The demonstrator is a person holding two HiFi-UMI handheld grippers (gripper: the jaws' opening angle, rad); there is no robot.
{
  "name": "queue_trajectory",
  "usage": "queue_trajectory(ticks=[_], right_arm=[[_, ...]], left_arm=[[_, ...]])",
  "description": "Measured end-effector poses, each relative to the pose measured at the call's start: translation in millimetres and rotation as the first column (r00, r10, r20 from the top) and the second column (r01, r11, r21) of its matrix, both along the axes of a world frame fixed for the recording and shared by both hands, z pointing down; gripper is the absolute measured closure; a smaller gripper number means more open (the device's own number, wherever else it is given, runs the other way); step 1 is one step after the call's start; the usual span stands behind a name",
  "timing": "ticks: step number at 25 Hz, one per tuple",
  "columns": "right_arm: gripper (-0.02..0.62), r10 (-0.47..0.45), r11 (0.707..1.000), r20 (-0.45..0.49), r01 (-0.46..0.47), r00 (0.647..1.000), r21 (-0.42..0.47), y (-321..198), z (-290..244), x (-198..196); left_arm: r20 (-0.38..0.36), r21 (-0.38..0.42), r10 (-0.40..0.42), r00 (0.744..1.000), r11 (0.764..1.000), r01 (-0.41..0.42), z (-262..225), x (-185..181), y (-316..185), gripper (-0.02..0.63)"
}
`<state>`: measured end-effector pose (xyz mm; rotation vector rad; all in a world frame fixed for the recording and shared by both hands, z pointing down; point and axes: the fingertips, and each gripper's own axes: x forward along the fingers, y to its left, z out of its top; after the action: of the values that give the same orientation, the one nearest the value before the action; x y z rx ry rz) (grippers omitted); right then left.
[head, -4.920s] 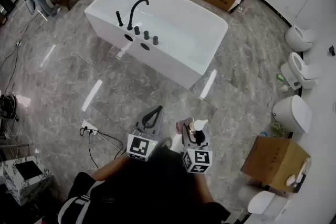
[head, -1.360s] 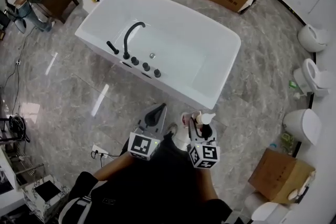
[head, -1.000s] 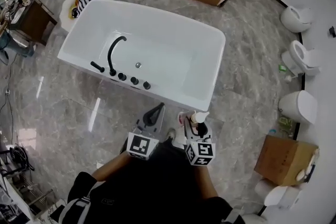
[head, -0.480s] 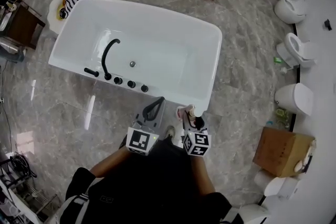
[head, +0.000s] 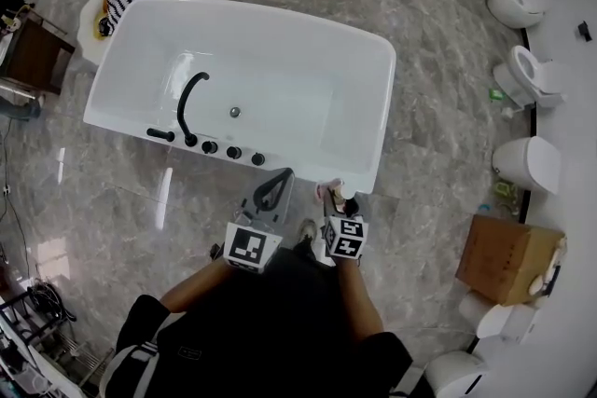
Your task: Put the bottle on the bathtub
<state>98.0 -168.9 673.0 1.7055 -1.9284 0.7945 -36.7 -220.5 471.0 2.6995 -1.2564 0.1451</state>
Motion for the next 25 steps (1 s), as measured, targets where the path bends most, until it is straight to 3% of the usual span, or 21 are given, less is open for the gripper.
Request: queue_trajectory(ticks=[19,25], right_arm=[[0.39,0.006,0.973,-0.04,-0.015,0.999,-0.231,-32.0,124.1,10.5],[0.391,0.016,0.964,-0.053,-0.03,0.998,-0.263,-41.4,146.3,10.8]], left_arm=[[0.057,-0.044,0.035,0.998,0.998,-0.032,22.0,9.9,-13.0,0.591],[0.031,-0.051,0.01,0.999,0.999,-0.008,22.8,4.4,-22.5,0.591]])
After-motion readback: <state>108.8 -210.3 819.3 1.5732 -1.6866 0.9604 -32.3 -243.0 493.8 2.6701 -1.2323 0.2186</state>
